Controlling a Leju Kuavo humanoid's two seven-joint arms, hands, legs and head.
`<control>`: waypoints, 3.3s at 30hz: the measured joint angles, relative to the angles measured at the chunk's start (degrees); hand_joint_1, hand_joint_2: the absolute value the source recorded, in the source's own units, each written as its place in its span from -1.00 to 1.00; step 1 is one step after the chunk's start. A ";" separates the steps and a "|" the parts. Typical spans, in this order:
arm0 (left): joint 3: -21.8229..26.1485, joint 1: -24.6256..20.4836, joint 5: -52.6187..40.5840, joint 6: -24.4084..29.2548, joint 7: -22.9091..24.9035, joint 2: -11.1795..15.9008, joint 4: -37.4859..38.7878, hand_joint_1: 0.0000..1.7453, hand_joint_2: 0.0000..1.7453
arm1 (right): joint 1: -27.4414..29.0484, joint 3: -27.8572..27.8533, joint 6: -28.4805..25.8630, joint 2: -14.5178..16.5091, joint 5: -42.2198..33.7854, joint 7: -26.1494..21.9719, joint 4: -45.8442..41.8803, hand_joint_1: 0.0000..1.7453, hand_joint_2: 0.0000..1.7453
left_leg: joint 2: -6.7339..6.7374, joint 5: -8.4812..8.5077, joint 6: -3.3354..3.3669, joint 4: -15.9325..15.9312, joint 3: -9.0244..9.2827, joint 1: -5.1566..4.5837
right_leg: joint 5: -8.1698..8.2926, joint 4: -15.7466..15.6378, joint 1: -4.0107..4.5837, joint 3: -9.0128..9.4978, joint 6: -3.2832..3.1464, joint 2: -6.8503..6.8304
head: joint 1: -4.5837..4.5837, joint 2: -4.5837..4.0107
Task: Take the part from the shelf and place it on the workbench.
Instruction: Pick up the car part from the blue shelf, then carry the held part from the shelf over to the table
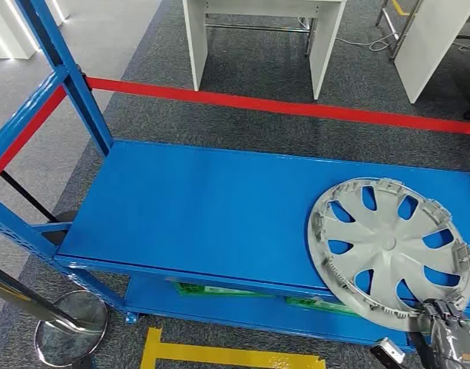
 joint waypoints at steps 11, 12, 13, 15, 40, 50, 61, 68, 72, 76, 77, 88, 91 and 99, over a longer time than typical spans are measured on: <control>0.00 -0.01 -0.19 0.19 0.15 0.00 0.00 -1.00 1.00 | 1.13 -0.53 -1.38 0.31 1.11 -0.52 -1.54 1.00 1.00 | 0.00 -0.07 0.00 0.00 0.01 0.00 | -0.02 0.00 0.00 0.00 0.00 -0.02 | -0.01 0.00; 0.00 -0.01 -0.29 0.18 0.20 0.00 0.00 -1.00 1.00 | 1.35 -0.53 -2.04 0.50 1.34 -0.69 -1.80 1.00 1.00 | -0.01 -0.07 0.00 0.00 0.00 0.00 | -0.02 0.00 0.00 0.01 0.00 -0.03 | 0.00 0.00; 0.00 0.00 -0.39 0.17 0.25 0.00 0.00 -1.00 1.00 | 1.61 -0.53 -2.72 0.73 1.58 -0.87 -2.07 1.00 1.00 | -0.01 -0.07 -0.01 0.00 0.00 0.00 | -0.02 0.00 0.00 0.06 0.00 -0.03 | -0.01 0.00; 0.00 0.00 -0.52 0.16 0.35 0.00 0.00 -1.00 1.00 | 2.22 -0.53 -4.21 1.35 2.00 -1.27 -2.66 1.00 1.00 | -0.01 -0.06 -0.01 0.00 -0.04 0.00 | -0.01 0.01 0.00 0.37 0.00 -0.01 | -0.01 0.00; 0.00 -0.08 -4.08 0.66 -0.86 -0.05 0.02 -1.00 0.00 | 4.66 0.40 -9.00 12.92 6.27 -5.72 -34.88 1.00 1.00 | -0.02 -0.02 -0.04 0.00 -0.20 -0.01 | 0.00 0.07 -0.01 0.53 0.00 -0.04 | -0.01 0.00; -0.22 -0.14 -5.95 1.60 -2.68 -0.31 0.03 -1.00 1.00 | 5.47 4.12 -8.98 15.63 6.79 -5.71 -47.20 1.00 1.00 | -0.02 -0.02 -0.04 0.00 -0.25 -0.01 | -0.01 0.07 -0.01 0.46 0.00 -0.04 | -0.01 0.00; -0.25 -0.15 -6.74 1.79 -3.01 -0.41 0.04 -1.00 1.00 | 5.63 8.44 -8.97 15.93 9.70 -5.72 -54.09 1.00 1.00 | -0.02 -0.02 -0.04 0.00 -0.25 -0.01 | -0.01 0.07 -0.01 0.46 0.00 -0.04 | -0.01 0.00; -0.35 -0.16 -7.48 2.08 -3.86 -0.41 0.04 -1.00 1.00 | 5.96 11.77 -8.95 15.93 10.61 -5.72 -57.31 1.00 1.00 | -0.02 -0.02 -0.04 0.00 -0.25 -0.01 | -0.01 0.07 -0.01 0.45 0.00 -0.04 | -0.01 0.00; -0.34 -0.16 -7.54 2.04 -3.52 -0.42 0.04 -1.00 1.00 | 6.23 13.54 -8.95 15.94 10.09 -5.73 -57.94 1.00 1.00 | -0.02 -0.02 -0.04 -0.01 -0.25 -0.01 | -0.01 0.08 -0.01 0.46 -0.01 -0.04 | 0.00 0.00; -0.32 -0.16 -7.56 1.73 -3.20 -0.48 0.04 -1.00 1.00 | 6.48 15.19 -8.94 16.21 8.58 -5.72 -58.01 1.00 1.00 | -0.02 -0.02 -0.04 -0.01 -0.25 -0.01 | -0.01 0.08 -0.01 0.46 -0.01 -0.04 | -0.01 0.00; -0.31 -0.16 -7.56 1.71 -3.19 -0.49 0.04 -1.00 1.00 | 6.52 15.69 -8.93 16.30 8.18 -5.72 -58.01 1.00 1.00 | -0.02 -0.02 -0.04 -0.01 -0.25 -0.01 | -0.01 0.08 -0.01 0.46 -0.01 -0.03 | 0.00 0.00; -0.24 -0.30 -9.35 1.65 -1.07 -0.51 0.05 -1.00 1.00 | 6.78 22.08 -8.93 17.52 3.49 -5.73 -57.97 1.00 1.00 | 0.40 1.79 1.47 -1.47 -0.66 0.35 | -7.18 13.61 -0.35 -5.97 1.42 -0.07 | 0.17 0.00; -0.25 -0.26 -9.74 1.72 -0.40 -0.54 0.08 -1.00 1.00 | 7.02 23.55 -8.93 17.53 1.93 -5.72 -57.84 1.00 1.00 | 0.42 1.96 1.03 -1.18 -0.97 0.59 | -5.25 14.01 -0.83 -5.95 1.91 -0.13 | 0.16 0.00; -0.24 -0.31 -10.12 1.78 0.43 -0.38 0.14 -1.00 1.00 | 7.65 26.38 -8.93 17.86 -0.14 -5.70 -57.26 1.00 1.00 | 0.13 1.39 -1.89 1.66 -3.25 0.72 | 0.02 2.23 -1.07 -1.17 0.28 0.09 | -0.02 0.00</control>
